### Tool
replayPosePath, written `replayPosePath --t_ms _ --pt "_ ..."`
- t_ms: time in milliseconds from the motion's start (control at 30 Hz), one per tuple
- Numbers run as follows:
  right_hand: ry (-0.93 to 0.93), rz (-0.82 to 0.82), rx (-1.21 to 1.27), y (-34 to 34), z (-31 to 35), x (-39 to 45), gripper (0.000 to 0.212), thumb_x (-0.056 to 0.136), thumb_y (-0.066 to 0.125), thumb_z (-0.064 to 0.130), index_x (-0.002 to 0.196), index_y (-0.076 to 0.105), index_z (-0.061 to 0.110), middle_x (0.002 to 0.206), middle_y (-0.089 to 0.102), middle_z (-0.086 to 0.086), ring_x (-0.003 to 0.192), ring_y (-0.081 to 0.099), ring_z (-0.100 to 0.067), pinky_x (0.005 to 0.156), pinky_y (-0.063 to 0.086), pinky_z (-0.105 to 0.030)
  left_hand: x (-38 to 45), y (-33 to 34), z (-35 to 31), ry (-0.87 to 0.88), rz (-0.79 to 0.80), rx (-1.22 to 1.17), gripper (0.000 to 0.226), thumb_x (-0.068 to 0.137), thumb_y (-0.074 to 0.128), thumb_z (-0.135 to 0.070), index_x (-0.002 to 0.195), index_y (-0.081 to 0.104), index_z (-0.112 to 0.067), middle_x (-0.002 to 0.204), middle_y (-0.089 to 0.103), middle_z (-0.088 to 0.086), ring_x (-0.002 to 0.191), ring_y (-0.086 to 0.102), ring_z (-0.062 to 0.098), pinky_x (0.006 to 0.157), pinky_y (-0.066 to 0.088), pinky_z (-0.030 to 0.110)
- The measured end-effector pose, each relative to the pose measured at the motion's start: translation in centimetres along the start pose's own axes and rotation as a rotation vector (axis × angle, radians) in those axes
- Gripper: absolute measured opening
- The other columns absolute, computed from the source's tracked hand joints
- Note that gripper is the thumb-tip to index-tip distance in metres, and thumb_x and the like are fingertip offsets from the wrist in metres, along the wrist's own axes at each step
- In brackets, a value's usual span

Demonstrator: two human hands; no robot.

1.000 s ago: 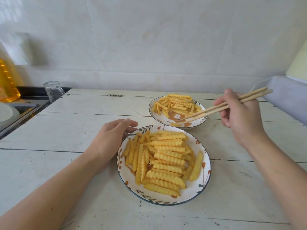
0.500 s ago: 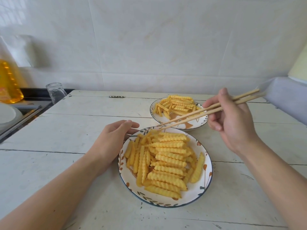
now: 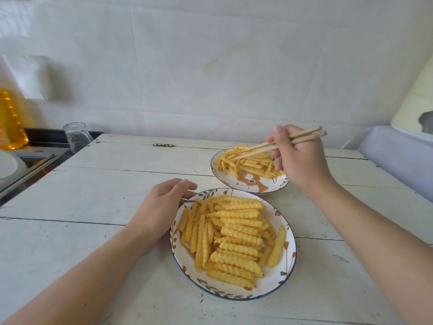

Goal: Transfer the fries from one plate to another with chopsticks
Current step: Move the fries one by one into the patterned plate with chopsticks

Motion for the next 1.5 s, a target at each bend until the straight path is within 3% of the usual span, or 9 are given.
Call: replayPosePath --t_ms 67,233,467,567,700,967,1133,1333,1500 --pt "-0.023 0.034 -0.060 1.5 -0.1 0.5 0.037 0.105 0.048 0.033 0.081 0.067 0.013 0.056 0.056 -0.011 0.042 0.053 -0.020 0.045 0.045 -0.037 0.0 -0.1 0.0 0.002 0.006 -0.003 0.034 0.108 0.047 -0.038 0.102 0.077 -0.025 0.103 0.079 0.000 0.099 0.076 0.022 0.097 0.058 0.052" --pt "-0.050 0.079 -0.154 3.2 -1.5 0.1 0.046 0.100 0.042 0.048 0.078 0.063 0.014 0.054 0.057 0.010 0.047 0.051 -0.017 0.055 0.049 -0.043 0.1 -0.2 0.1 0.002 0.012 0.000 0.033 0.106 0.049 -0.039 0.099 0.079 -0.029 0.104 0.079 -0.002 0.100 0.075 0.022 0.097 0.058 0.052" --pt "0.204 -0.248 0.521 -2.0 0.5 -1.3 0.059 0.107 0.038 0.044 0.062 0.063 0.015 0.049 0.048 -0.002 0.035 0.038 -0.017 0.040 0.028 -0.022 0.1 -0.1 0.0 0.000 0.005 -0.001 0.035 0.109 0.045 -0.036 0.107 0.076 -0.019 0.099 0.080 -0.001 0.094 0.077 0.022 0.094 0.060 0.050" --pt "0.304 -0.056 0.757 -2.8 1.4 -2.8 0.060 0.103 0.040 0.049 0.059 0.062 0.016 0.050 0.042 -0.007 0.034 0.031 -0.015 0.043 0.024 -0.019 0.1 -0.2 0.0 -0.011 -0.002 -0.021 0.039 0.109 0.044 -0.040 0.108 0.076 -0.018 0.101 0.080 0.004 0.097 0.076 0.026 0.097 0.058 0.052" --pt "0.210 0.250 0.732 -1.6 2.9 -4.3 0.054 0.097 0.041 0.046 0.061 0.066 0.014 0.056 0.039 -0.013 0.041 0.033 -0.017 0.039 0.023 -0.017 0.0 -0.3 0.0 -0.024 -0.019 -0.048 0.044 0.109 0.042 -0.043 0.108 0.077 -0.016 0.102 0.080 0.007 0.098 0.076 0.029 0.099 0.056 0.054" --pt "0.096 0.417 0.680 0.4 4.0 -5.7 0.049 0.090 0.045 0.054 0.066 0.065 0.016 0.059 0.046 -0.003 0.050 0.038 -0.013 0.044 0.029 -0.017 -0.2 -0.2 -0.1 -0.035 -0.017 -0.060 0.047 0.110 0.041 -0.044 0.107 0.075 -0.014 0.102 0.080 0.008 0.099 0.076 0.032 0.101 0.055 0.056" --pt "0.057 0.308 0.713 -0.2 4.0 -5.2 0.043 0.094 0.045 0.045 0.067 0.066 0.019 0.056 0.042 -0.002 0.048 0.033 -0.011 0.043 0.024 -0.017 -0.3 -0.2 -0.1 -0.034 -0.018 -0.057 0.047 0.110 0.041 -0.045 0.107 0.075 -0.013 0.101 0.080 0.009 0.100 0.075 0.033 0.100 0.055 0.056" --pt "0.142 -0.219 0.419 -2.8 0.3 -2.9 0.040 0.106 0.047 0.033 0.074 0.065 0.016 0.060 0.052 -0.004 0.040 0.040 -0.016 0.041 0.030 -0.020 0.0 -0.2 0.1 -0.027 -0.014 -0.067 0.047 0.110 0.042 -0.045 0.108 0.076 -0.013 0.100 0.080 0.007 0.099 0.076 0.030 0.099 0.056 0.054" --pt "0.149 -0.174 0.181 -1.0 -2.5 -3.1 0.036 0.105 0.050 0.030 0.077 0.066 0.015 0.058 0.052 -0.005 0.039 0.048 -0.017 0.041 0.039 -0.023 0.0 -0.2 0.2 -0.011 -0.015 -0.053 0.047 0.110 0.041 -0.044 0.107 0.076 -0.014 0.099 0.080 0.006 0.097 0.077 0.028 0.098 0.057 0.051"
Point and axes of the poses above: each hand's wrist, its own x-axis towards the middle knuckle, its own y-axis out of the palm, z = x × y, the point moved 2 cm from there along x, towards the middle knuckle
